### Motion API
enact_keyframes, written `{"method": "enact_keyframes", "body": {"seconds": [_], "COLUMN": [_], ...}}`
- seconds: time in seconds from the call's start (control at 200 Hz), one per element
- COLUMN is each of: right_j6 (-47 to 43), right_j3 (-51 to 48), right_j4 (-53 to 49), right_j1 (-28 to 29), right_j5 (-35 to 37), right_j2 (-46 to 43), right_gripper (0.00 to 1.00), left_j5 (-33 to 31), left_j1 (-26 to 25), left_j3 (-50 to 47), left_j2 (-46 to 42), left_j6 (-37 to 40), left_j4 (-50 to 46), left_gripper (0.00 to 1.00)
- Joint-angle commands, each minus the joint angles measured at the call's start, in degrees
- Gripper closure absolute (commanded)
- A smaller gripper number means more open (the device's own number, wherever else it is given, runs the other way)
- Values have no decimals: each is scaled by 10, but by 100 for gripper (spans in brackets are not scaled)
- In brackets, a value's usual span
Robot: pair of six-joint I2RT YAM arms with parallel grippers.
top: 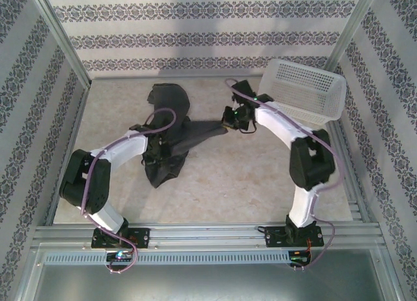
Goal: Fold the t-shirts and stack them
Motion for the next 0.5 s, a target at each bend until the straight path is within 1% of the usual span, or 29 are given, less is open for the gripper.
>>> {"method": "enact_keyframes", "body": {"seconds": [0.0, 0.105, 0.17, 0.235, 0.3, 0.375, 0.425, 0.495], "right_j6": [20, 29, 26, 16, -4, -27, -41, -66], "right_j3": [-25, -59, -87, -120, -140, -164, -166, -143], "right_j4": [-15, -12, 5, 34, 57, 111, 145, 164], "right_j1": [-33, -43, -40, -23, 10, 60, 97, 150], "right_j5": [86, 107, 98, 79, 65, 26, -20, -85], "right_j2": [-87, -161, -200, -233, -256, -273, -266, -227], "right_gripper": [100, 100, 100, 100, 100, 100, 100, 100], "left_j5": [-79, -95, -111, -129, -144, -176, -207, -260], "left_j1": [23, 23, 24, 27, 33, 45, 53, 65], "left_j3": [86, 190, 245, 287, 315, 328, 326, 312], "left_j2": [44, 91, 111, 123, 121, 102, 82, 50], "left_j6": [49, 73, 86, 95, 103, 119, 132, 151], "left_j4": [12, 15, 13, 8, 5, 9, 15, 25], "left_gripper": [100, 100, 100, 100, 100, 100, 100, 100]}}
